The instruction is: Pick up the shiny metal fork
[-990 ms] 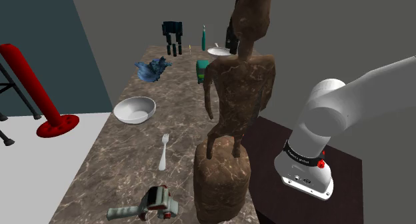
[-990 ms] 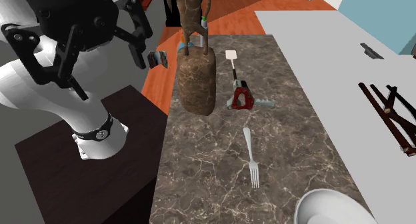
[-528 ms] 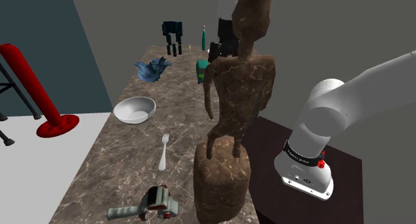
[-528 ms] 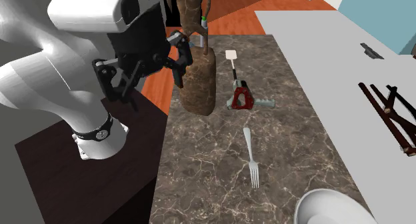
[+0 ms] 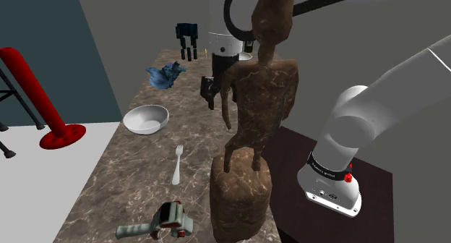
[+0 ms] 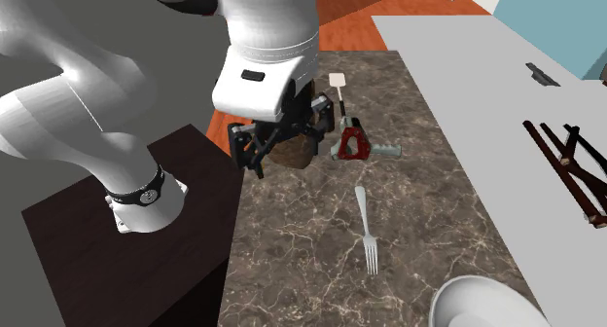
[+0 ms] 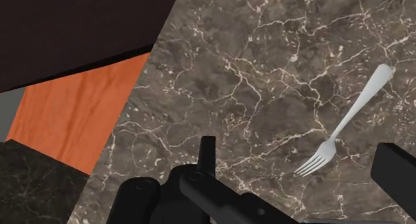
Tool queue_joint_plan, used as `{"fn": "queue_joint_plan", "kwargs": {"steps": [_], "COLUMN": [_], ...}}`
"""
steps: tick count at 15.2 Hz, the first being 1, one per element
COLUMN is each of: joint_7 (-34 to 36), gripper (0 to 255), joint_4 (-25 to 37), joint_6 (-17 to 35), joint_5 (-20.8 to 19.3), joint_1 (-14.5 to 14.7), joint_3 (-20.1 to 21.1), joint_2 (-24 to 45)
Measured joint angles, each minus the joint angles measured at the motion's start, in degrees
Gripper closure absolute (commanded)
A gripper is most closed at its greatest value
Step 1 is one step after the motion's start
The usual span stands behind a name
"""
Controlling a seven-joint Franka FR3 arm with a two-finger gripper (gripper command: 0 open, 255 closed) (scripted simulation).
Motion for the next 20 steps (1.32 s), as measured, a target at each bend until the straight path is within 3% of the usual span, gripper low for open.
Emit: {"fn": "queue_joint_plan", "kwargs": {"steps": [4, 9, 14, 20], "joint_7": [7.4, 17.6, 30.0, 43.3], "gripper": [0, 0, 0, 0], "joint_4": [0.7, 3.3, 7.8, 14.6], "joint_6": [5.8, 15.0, 22.7, 28.0], "joint_5": [1.2, -0.4, -6.4, -15.2], "joint_1": [-0.7, -2.7, -3.5, -0.6], "joint_3": [4.5, 10.1, 13.7, 12.2], "joint_2": [6.6, 18.8, 32.1, 46.1]}}
